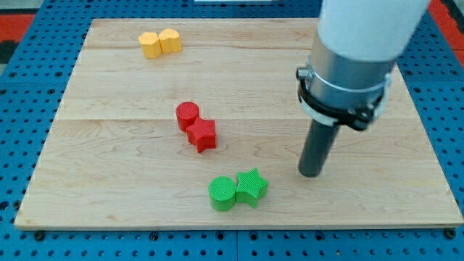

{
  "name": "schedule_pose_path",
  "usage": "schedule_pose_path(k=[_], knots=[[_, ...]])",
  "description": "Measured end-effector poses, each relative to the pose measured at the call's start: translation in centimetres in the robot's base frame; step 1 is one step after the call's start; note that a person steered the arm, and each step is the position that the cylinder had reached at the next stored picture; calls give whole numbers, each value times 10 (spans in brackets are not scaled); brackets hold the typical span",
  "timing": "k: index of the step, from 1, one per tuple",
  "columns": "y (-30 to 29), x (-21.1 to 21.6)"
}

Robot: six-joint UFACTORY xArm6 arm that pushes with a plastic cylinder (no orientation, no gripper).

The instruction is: Move the red star along with red circle up a bit

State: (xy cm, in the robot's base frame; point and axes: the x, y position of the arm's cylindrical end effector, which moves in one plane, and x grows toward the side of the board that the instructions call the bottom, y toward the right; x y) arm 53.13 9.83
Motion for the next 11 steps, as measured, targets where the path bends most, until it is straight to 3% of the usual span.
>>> schedule_pose_path(k=[3,4,9,11], knots=[[-132,-18],[-148,-20],[-150,-24],[-151,-52]])
